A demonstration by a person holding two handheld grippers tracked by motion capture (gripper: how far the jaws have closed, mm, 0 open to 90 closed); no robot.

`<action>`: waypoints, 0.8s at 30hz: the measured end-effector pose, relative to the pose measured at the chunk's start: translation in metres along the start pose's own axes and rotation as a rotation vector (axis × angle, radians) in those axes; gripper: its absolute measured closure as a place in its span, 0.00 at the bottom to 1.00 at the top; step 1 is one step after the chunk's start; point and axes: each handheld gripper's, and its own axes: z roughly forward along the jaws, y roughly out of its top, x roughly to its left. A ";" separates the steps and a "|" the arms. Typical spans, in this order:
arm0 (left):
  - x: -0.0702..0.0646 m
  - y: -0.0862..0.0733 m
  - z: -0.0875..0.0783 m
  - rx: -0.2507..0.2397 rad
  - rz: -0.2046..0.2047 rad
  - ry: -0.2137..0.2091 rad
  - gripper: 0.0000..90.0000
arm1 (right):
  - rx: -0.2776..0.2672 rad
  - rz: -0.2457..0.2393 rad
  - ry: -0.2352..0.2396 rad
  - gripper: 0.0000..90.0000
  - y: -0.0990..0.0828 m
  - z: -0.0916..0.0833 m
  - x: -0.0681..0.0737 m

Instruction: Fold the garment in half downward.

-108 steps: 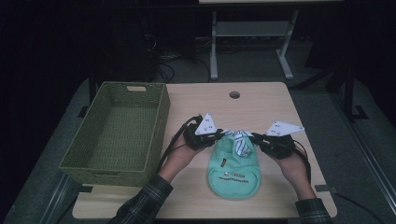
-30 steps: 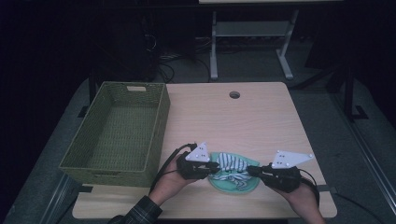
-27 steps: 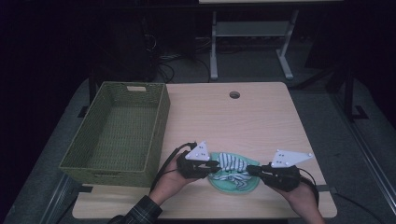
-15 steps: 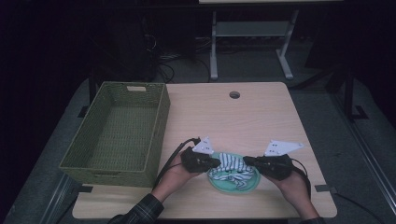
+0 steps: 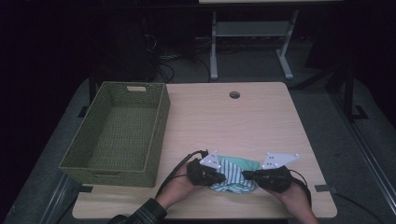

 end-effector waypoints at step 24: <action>0.010 0.018 -0.015 0.001 0.005 0.053 0.92 | 0.027 0.013 -0.016 1.00 -0.008 0.005 -0.007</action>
